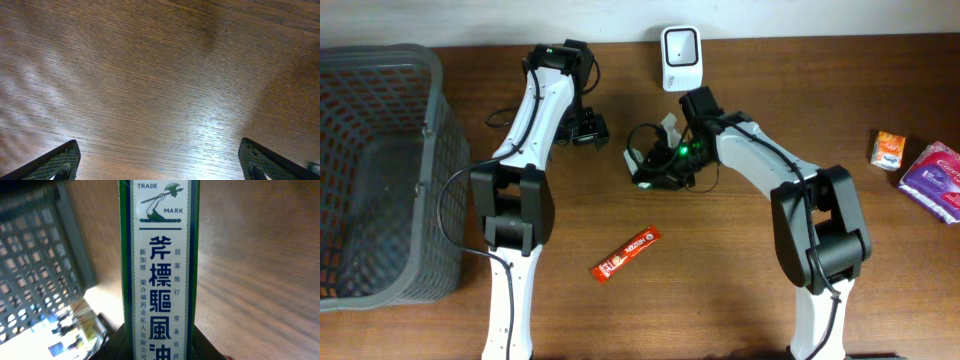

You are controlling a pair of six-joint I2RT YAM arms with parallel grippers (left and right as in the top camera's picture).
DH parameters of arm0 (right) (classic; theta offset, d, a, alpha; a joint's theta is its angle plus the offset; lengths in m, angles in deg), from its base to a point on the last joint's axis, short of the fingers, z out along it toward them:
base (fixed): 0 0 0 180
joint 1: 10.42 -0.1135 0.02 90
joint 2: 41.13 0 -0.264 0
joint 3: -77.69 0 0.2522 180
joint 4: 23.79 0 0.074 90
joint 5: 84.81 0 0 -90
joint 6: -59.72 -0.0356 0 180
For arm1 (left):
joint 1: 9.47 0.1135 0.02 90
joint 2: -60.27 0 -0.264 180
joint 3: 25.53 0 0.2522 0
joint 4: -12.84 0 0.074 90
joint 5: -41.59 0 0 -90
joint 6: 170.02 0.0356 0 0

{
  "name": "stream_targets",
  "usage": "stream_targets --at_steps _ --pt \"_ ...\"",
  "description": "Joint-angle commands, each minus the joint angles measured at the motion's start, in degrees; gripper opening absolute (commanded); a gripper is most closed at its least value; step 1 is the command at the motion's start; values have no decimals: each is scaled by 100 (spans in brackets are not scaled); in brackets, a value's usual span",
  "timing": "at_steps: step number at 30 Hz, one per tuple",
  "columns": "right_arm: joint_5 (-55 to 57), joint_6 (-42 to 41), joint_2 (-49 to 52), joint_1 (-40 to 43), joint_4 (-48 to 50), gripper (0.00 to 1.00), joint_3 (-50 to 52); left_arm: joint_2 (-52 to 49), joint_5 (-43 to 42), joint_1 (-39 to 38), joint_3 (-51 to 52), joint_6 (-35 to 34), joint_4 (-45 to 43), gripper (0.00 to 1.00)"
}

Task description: Scan the item barcode

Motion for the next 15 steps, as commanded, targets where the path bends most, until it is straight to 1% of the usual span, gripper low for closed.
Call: stream_targets --at_steps 1,4,5,6,7,8,9,10,12,15 --pt "-546 17 39 87 31 29 358 -22 101 42 -87 -70 -11 99" --pt "-522 20 46 516 55 29 675 -22 101 42 -87 -70 -9 99" --pt "-518 22 48 763 70 34 855 -22 98 42 -87 -68 -9 99" --pt "-407 22 48 931 68 35 975 -22 98 42 -87 -68 -11 99" --pt "-55 20 48 1091 -87 42 994 -22 98 42 -87 -70 -9 99" --pt "247 22 46 1239 -192 53 992 -22 98 42 -87 -68 -9 99" --pt "459 24 48 1353 -302 59 986 -22 98 42 -87 -68 -9 99" --pt "688 245 46 1556 -632 69 892 -22 101 44 -87 -68 -9 99" --pt "1246 678 46 1805 -1493 72 433 -22 98 42 -87 -68 -28 99" --pt "1259 1270 46 1845 -2262 73 -304 -22 74 39 -87 -70 -76 99"
